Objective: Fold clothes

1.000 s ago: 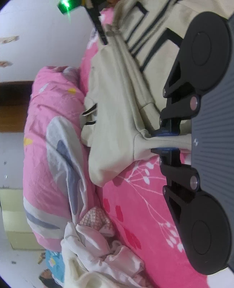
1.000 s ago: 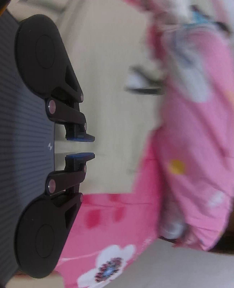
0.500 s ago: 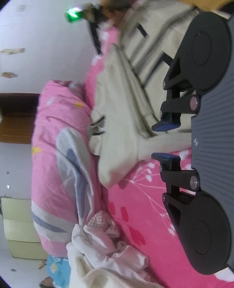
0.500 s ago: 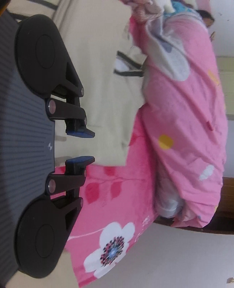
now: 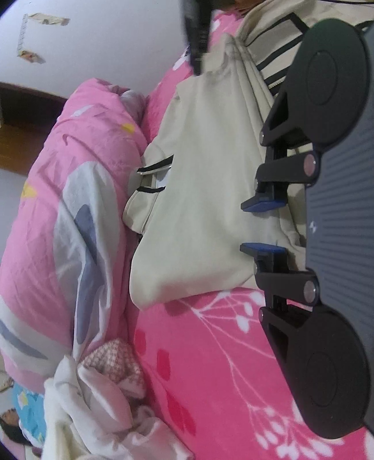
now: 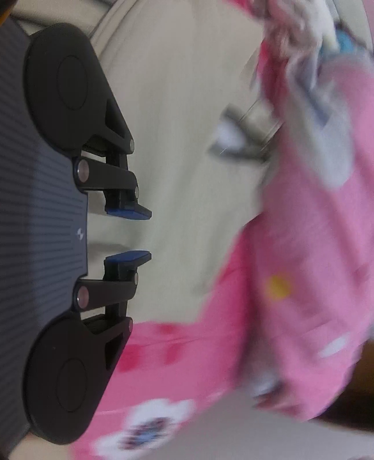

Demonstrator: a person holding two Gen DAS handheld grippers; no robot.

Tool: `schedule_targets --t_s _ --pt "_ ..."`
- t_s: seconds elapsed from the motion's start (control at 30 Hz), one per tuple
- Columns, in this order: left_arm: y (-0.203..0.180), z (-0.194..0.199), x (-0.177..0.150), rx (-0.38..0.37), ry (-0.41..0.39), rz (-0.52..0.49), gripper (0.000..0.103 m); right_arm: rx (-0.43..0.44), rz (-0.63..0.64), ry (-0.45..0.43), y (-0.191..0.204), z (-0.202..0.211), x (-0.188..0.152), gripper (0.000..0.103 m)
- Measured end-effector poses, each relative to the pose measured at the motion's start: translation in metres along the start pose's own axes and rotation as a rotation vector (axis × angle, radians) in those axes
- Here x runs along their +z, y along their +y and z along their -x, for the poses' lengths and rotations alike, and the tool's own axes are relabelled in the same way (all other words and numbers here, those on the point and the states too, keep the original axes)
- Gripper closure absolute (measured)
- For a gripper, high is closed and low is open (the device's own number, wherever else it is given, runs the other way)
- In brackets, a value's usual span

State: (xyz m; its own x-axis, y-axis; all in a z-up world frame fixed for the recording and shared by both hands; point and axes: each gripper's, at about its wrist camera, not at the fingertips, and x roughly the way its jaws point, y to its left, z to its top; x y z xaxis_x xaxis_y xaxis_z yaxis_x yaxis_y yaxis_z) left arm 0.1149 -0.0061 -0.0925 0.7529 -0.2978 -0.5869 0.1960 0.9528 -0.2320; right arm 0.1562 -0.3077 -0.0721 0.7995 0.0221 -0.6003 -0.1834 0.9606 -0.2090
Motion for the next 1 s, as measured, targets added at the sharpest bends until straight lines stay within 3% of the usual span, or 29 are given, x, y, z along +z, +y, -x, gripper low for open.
schedule_targets --t_s 0.1,0.17,0.23,0.33,0.4,0.53,0.57,0.6,0.63,0.7,0.87,1.0 --pt "0.002 -0.001 -0.005 -0.007 -0.013 0.023 0.079 0.150 0.096 -0.083 0.048 0.010 0.042 0.080" --pt "0.005 -0.001 -0.006 -0.018 -0.022 0.039 0.079 0.299 0.169 -0.120 0.088 0.008 0.069 0.073" --pt "0.006 -0.002 -0.006 -0.022 -0.030 0.043 0.079 0.437 0.245 -0.131 0.127 0.000 0.094 0.058" --pt "0.004 -0.002 -0.007 -0.017 -0.038 0.035 0.079 0.571 0.397 -0.133 0.182 -0.019 0.123 0.051" --pt "0.003 -0.002 -0.008 -0.014 -0.041 0.031 0.079 0.599 0.468 -0.078 0.211 -0.043 0.140 0.048" --pt "0.002 -0.002 -0.008 -0.013 -0.042 0.032 0.079 0.565 0.537 0.132 0.258 -0.095 0.154 0.049" --pt "0.002 -0.002 -0.008 -0.013 -0.041 0.033 0.079 0.542 0.552 0.187 0.267 -0.106 0.154 0.051" --pt "0.002 -0.002 -0.008 -0.014 -0.040 0.035 0.079 0.518 0.548 0.227 0.273 -0.116 0.153 0.071" --pt "0.002 -0.002 -0.008 -0.014 -0.040 0.038 0.079 0.495 0.515 0.245 0.272 -0.123 0.153 0.093" --pt "0.002 -0.002 -0.007 -0.013 -0.039 0.045 0.079 0.539 0.399 0.240 0.259 -0.132 0.155 0.093" --pt "0.002 -0.002 -0.007 -0.010 -0.042 0.050 0.079 0.709 -0.076 0.241 0.200 -0.174 0.138 0.095" --pt "0.003 -0.001 -0.007 -0.010 -0.045 0.058 0.079 0.727 -0.423 0.163 0.164 -0.187 0.127 0.094"
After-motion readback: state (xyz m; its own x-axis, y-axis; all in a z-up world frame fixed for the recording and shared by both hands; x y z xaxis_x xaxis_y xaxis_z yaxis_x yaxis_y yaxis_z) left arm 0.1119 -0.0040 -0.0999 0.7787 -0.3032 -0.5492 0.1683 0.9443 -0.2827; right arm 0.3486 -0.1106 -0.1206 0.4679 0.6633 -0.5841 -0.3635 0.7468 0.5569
